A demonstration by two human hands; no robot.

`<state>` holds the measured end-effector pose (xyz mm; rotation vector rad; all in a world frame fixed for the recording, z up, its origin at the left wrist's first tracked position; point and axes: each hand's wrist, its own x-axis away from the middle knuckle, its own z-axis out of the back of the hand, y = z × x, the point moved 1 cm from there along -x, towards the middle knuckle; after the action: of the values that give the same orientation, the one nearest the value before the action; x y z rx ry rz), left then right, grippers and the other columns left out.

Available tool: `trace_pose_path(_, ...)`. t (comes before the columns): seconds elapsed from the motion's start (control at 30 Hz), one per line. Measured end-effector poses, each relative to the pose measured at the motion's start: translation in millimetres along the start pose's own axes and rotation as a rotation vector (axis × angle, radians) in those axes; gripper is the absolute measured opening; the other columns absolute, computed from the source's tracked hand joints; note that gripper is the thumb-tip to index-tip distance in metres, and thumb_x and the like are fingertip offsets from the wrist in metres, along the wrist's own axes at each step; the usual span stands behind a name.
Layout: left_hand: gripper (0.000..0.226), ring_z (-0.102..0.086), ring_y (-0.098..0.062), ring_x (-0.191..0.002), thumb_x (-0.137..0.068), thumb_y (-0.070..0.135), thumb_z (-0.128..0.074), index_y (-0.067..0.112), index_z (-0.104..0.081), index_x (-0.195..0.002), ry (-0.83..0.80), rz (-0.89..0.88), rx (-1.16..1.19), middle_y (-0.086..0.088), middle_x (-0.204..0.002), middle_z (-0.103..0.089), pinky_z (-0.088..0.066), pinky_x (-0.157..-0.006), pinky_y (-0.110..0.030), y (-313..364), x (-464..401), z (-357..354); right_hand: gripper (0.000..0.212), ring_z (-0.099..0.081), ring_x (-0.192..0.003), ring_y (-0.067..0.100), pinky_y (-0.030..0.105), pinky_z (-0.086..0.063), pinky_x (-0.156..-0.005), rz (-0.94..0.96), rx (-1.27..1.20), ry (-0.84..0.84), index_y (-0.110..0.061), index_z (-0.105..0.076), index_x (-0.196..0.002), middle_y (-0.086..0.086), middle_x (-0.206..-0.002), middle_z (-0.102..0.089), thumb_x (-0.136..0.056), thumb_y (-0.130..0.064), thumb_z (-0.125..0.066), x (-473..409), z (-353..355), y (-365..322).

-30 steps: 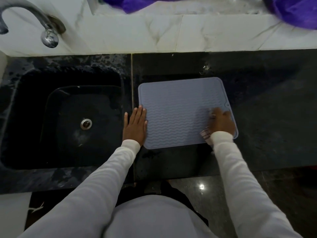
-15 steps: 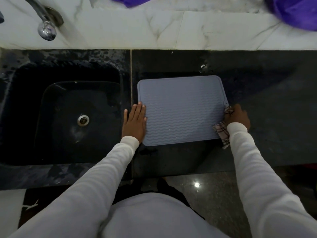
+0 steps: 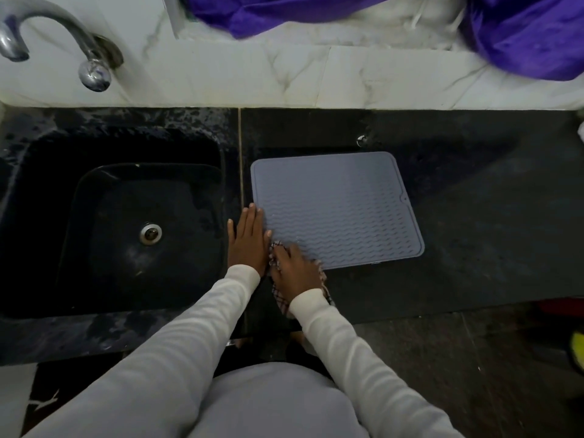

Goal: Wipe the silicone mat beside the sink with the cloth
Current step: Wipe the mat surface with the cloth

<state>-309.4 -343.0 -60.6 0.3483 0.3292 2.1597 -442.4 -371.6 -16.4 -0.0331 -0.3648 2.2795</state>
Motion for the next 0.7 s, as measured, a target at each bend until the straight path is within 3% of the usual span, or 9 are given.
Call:
trace_pose_path(0.1,0.057,0.003,-0.019,-0.150,-0.104,0.034,-0.023,0.016,-0.006,-0.155,-0.002,-0.021,-0.054,-0.003,-0.163,-0.001,0.003,-0.121,-0.049,-3,0,-2,0.027,-0.061,-0.052,0.034,0.045,-0.053,-0.052,-0.006,-0.004,0.107,-0.021,-0.059,-0.104,0.011,-0.093,-0.063,-0.085,-0.036,-0.047,0,-8,12)
trace_pose_path(0.17,0.056,0.003,-0.019,-0.150,-0.105,0.032,-0.023,0.016,-0.005,-0.155,-0.003,-0.020,-0.063,-0.004,-0.163,-0.001,0.003,-0.121,-0.049,-3,0,-3,0.023,-0.061,-0.052,0.035,0.055,-0.053,-0.056,-0.037,0.048,0.090,-0.021,-0.058,-0.105,0.011,-0.094,-0.063,-0.085,-0.032,-0.055,2,-7,15)
trace_pose_path(0.27,0.056,0.001,-0.021,-0.150,-0.104,0.031,-0.022,0.015,-0.005,-0.155,0.005,-0.040,-0.090,-0.005,-0.163,-0.002,0.002,-0.121,-0.049,-4,0,-4,0.033,-0.061,-0.050,0.035,0.048,-0.053,-0.050,-0.060,0.097,0.049,-0.018,-0.058,-0.101,0.012,-0.091,-0.064,-0.074,-0.025,-0.076,2,0,24)
trace_pose_path(0.4,0.056,0.001,-0.021,-0.150,-0.105,0.028,-0.022,0.014,-0.004,-0.155,0.007,-0.052,-0.075,-0.005,-0.163,-0.002,0.003,-0.121,-0.047,-4,-1,-5,0.025,-0.064,-0.065,0.039,0.051,-0.051,-0.062,-0.235,0.049,0.045,-0.016,-0.053,-0.106,0.015,-0.101,-0.060,-0.088,-0.031,-0.061,-1,10,66)
trace_pose_path(0.57,0.056,0.001,-0.022,-0.150,-0.104,0.027,-0.021,0.013,-0.004,-0.155,0.010,-0.060,-0.072,-0.006,-0.163,-0.002,0.002,-0.121,-0.048,-5,-1,-5,0.033,-0.063,-0.082,0.040,0.050,-0.050,-0.071,-0.416,0.038,0.011,-0.014,-0.046,-0.116,0.018,-0.111,-0.054,-0.094,-0.039,-0.047,-6,36,152)
trace_pose_path(0.7,0.056,0.003,-0.022,-0.150,-0.103,0.028,-0.019,0.014,-0.003,-0.155,-0.002,-0.058,-0.082,-0.006,-0.163,0.000,0.001,-0.121,-0.048,-6,-1,-6,0.036,-0.062,-0.088,0.044,0.051,-0.048,-0.075,-0.557,0.066,0.037,-0.012,-0.043,-0.117,0.022,-0.112,-0.055,-0.092,-0.037,-0.049,-9,59,215)
